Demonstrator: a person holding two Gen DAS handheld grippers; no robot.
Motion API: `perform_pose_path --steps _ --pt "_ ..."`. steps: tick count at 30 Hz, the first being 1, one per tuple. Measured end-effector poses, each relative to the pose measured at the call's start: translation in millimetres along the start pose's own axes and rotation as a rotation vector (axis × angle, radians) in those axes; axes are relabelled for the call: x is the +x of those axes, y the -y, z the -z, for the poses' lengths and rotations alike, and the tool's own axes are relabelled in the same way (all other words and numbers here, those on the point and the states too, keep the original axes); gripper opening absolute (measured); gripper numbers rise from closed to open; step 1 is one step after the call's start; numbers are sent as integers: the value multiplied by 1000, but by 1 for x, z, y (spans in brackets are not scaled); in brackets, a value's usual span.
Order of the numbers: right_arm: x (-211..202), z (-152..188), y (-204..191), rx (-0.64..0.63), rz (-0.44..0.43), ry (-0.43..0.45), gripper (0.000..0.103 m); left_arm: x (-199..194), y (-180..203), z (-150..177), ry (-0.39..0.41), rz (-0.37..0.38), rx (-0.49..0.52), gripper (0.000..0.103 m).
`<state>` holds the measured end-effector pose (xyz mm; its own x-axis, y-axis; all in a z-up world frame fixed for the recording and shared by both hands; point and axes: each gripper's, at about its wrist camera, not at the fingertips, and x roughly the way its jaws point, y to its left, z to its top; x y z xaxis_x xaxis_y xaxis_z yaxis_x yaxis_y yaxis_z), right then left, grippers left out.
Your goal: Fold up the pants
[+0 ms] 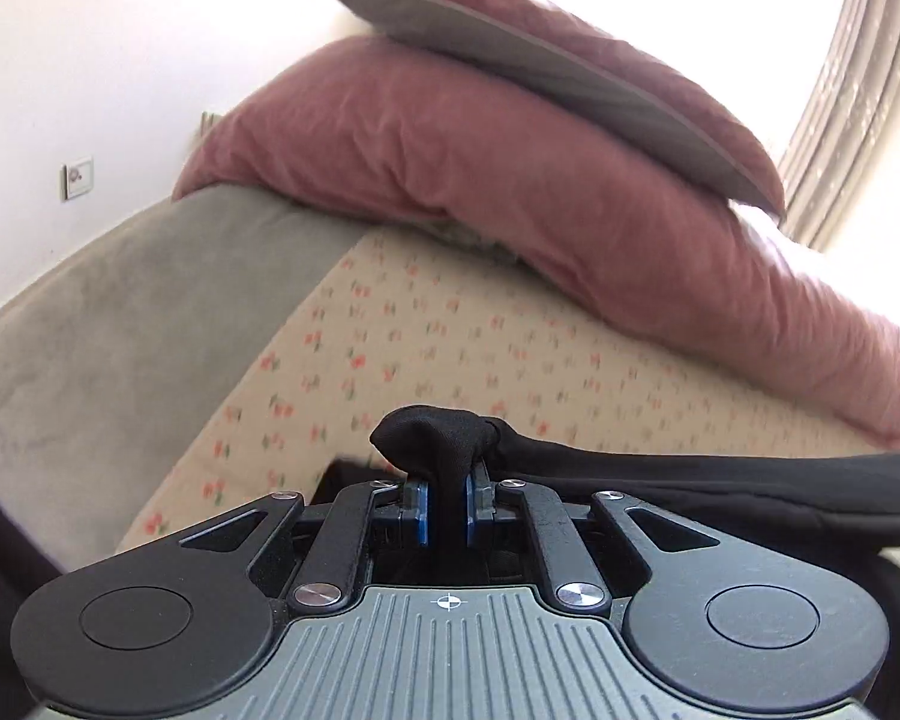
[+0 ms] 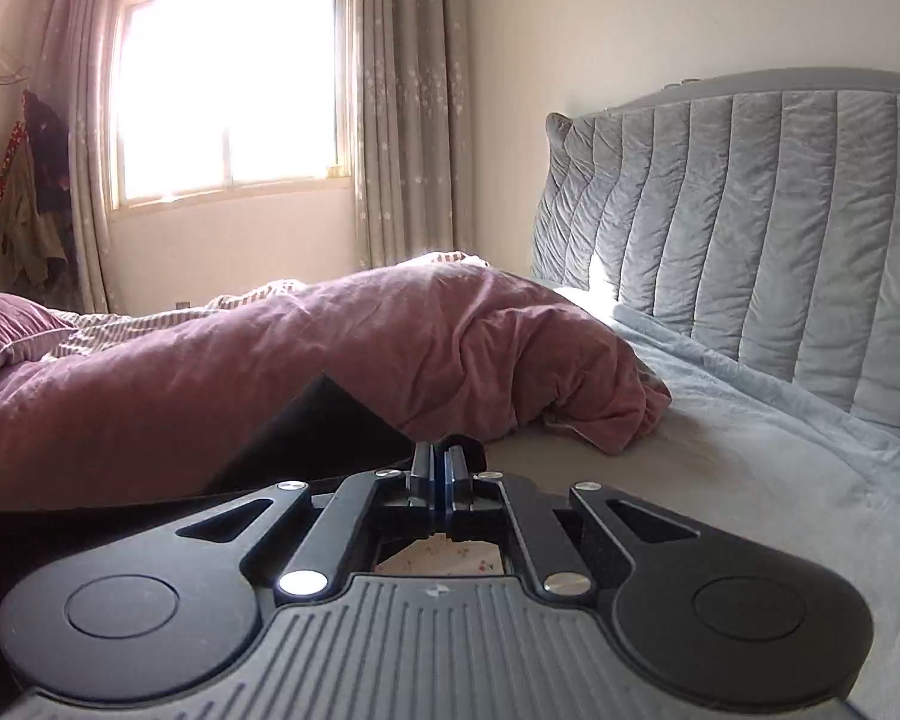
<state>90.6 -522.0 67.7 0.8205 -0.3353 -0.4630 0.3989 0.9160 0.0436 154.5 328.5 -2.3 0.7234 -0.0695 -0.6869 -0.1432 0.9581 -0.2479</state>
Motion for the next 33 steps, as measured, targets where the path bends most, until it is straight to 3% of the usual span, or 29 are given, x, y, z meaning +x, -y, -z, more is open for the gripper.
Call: perform_pose_path --steps 2,4,7,11,13,15,17,20,25,27,30,33 --pt "10 56 22 46 16 -136 0 10 -9 33 -88 -9 16 11" --pt "21 100 34 82 37 -241 0 14 -23 54 -136 7 -32 12" --pt "19 131 41 120 47 -267 0 1 -39 61 -116 55 -113 20" --pt "10 123 48 175 56 -258 0 -19 -42 60 -102 68 -116 41" --pt "5 115 46 166 57 -236 6 -27 -40 63 -95 63 -112 46" --pt "-8 119 55 176 31 -219 29 -32 -42 66 -92 77 -129 49" --pt "-12 120 55 194 2 -224 43 -36 -46 68 -89 95 -166 51" --pt "-12 128 56 236 -32 -246 44 -42 -53 70 -77 121 -236 53" --pt "-15 137 65 463 -123 -279 44 -63 -67 73 -24 118 -347 55" --pt "-17 136 61 468 -135 -281 44 -67 -71 74 -12 147 -391 65" --pt "-12 138 48 428 -115 -311 44 -53 -58 75 -62 173 -388 72" --pt "-5 143 44 460 -104 -339 44 -34 -42 80 -120 88 -372 72"
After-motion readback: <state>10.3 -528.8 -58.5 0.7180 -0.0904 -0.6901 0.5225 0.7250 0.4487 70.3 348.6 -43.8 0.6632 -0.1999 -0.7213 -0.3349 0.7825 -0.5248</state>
